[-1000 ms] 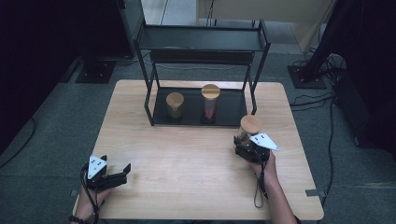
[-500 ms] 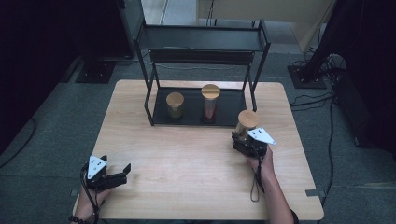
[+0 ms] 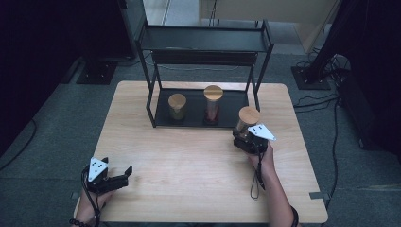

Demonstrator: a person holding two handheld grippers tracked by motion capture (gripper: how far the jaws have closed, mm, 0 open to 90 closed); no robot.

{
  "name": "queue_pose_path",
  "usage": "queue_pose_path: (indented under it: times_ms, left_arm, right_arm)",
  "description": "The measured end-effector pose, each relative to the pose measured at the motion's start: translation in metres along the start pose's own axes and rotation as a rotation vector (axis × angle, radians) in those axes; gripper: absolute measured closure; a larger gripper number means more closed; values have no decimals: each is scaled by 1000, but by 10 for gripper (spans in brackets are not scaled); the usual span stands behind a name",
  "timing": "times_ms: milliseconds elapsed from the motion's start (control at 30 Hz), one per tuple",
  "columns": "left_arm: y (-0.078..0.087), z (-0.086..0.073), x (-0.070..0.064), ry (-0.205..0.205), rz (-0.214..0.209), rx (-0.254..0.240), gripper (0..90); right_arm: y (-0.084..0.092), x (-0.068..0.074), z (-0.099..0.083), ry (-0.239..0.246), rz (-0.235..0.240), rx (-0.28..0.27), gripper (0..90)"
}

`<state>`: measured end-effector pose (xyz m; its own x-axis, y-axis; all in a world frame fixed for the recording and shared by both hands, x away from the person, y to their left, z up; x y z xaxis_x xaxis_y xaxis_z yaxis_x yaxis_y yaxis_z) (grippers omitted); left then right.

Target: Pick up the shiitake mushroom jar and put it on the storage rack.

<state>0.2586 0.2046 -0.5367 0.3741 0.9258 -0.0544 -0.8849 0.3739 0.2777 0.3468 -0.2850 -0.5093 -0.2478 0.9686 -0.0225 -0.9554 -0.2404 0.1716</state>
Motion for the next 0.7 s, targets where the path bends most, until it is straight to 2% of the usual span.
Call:
queue_pose_path:
  times_ms: [700]
  left_arm:
    - [0, 0, 1, 6, -1, -1, 5]
  right_arm:
    - [-20, 4, 9, -3, -14, -6, 247]
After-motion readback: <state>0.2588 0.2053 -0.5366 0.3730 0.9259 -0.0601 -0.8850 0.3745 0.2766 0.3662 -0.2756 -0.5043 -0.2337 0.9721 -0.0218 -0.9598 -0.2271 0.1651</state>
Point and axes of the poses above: each handheld gripper's, and its own axes: y roughly backward along the jaws, z roughly out of its top, x roughly to its left, the point moved 2 cm from there along -y, roughly forward along the jaws, and after that the axes turned 14 degrees about -x, right-handed, at the moved point
